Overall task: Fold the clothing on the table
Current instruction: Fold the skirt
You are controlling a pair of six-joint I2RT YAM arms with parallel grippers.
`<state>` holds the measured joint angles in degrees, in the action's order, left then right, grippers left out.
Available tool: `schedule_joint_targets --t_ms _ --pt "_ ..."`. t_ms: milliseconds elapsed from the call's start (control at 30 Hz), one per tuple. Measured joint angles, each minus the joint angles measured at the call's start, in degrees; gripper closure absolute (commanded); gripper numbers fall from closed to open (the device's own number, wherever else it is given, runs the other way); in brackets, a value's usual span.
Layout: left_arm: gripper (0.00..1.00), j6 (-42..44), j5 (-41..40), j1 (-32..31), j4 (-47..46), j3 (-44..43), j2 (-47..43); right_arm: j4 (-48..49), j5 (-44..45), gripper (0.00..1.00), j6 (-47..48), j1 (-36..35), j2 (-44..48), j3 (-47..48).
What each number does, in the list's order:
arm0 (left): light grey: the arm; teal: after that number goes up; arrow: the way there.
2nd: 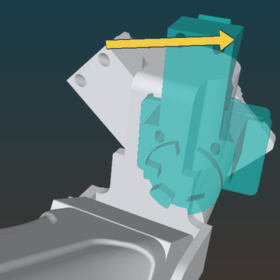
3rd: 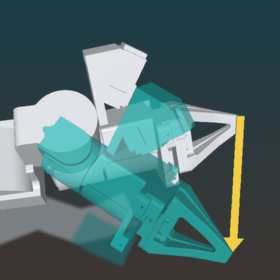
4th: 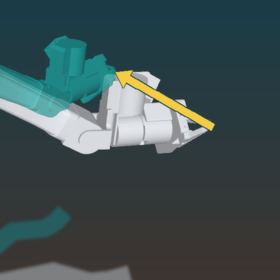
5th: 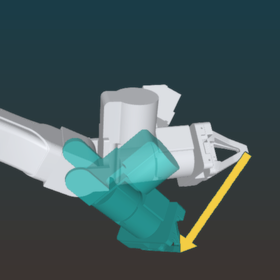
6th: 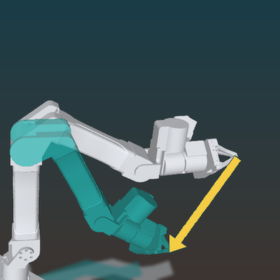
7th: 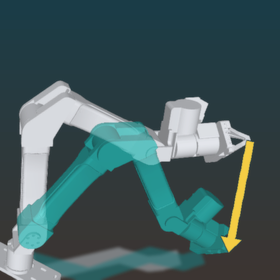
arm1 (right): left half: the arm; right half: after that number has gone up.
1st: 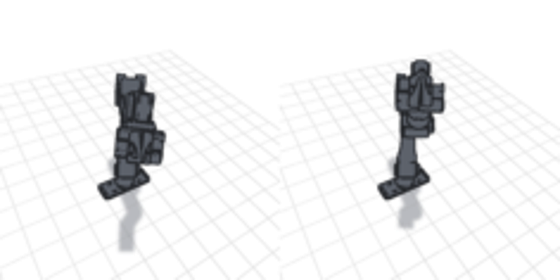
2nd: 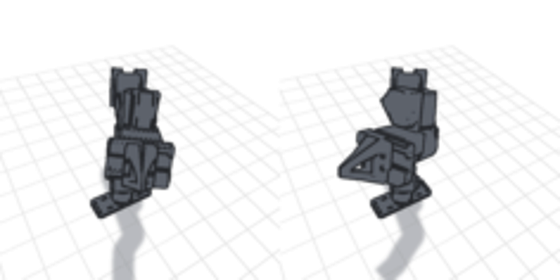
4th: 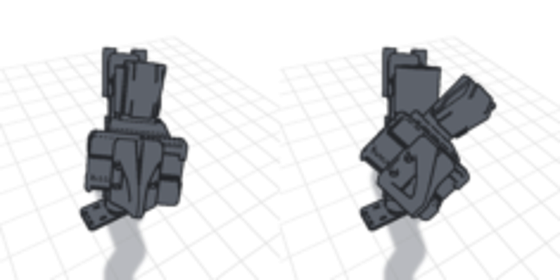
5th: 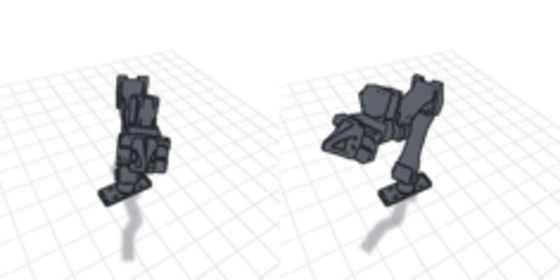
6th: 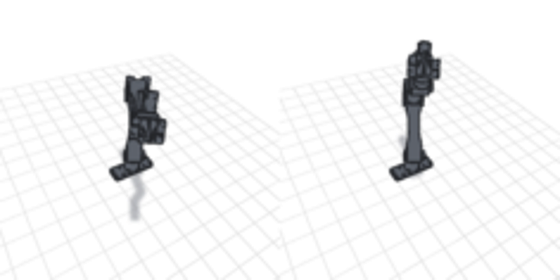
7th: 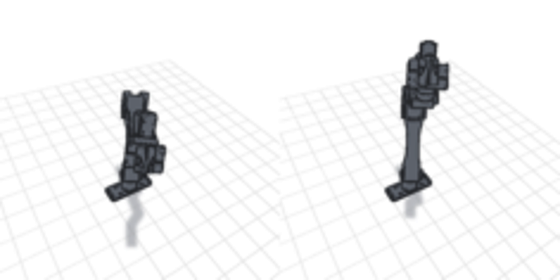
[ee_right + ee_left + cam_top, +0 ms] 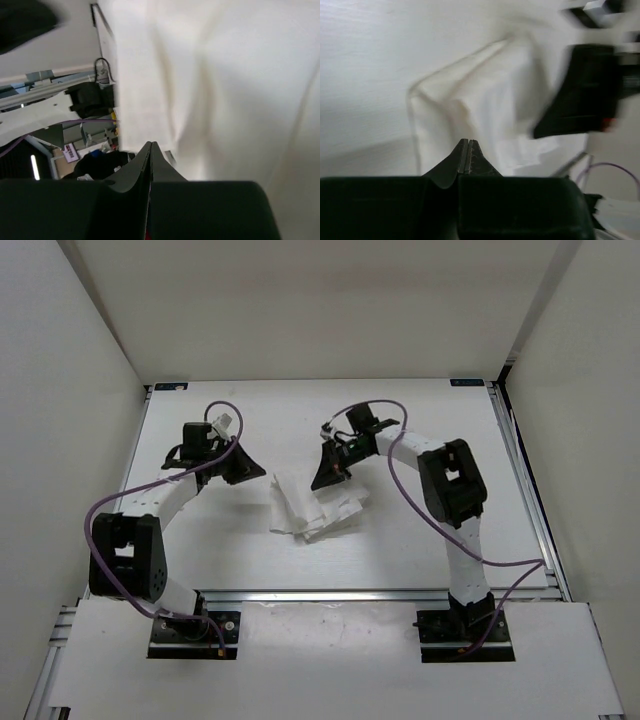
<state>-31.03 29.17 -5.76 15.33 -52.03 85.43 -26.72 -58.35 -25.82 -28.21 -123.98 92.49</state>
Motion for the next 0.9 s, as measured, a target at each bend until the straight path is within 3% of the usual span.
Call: schedule_joint_targets --t_ms 233,400,667,900 --pt "1.0 -12.31 12.2 -6.6 -17.2 1.86 -0.33 -2.1 1.42 1.0 1.22 -3.39 -10.05 0.07" --pt "1.0 -13.64 11.41 -13.27 -21.16 7.63 1.79 -2.14 2.95 1.0 1.27 -2.93 -8.81 0.87" --pt "1.0 -8.31 0.15 -12.44 -9.68 11.69 1.73 0.66 6.12 1.0 -0.42 0.46 6.34 -5.42" --pt "1.0 -6.36 -6.25 -12.94 -8.46 13.33 2.67 5.09 8.31 0.99 -2.43 4.22 22.12 -11.54"
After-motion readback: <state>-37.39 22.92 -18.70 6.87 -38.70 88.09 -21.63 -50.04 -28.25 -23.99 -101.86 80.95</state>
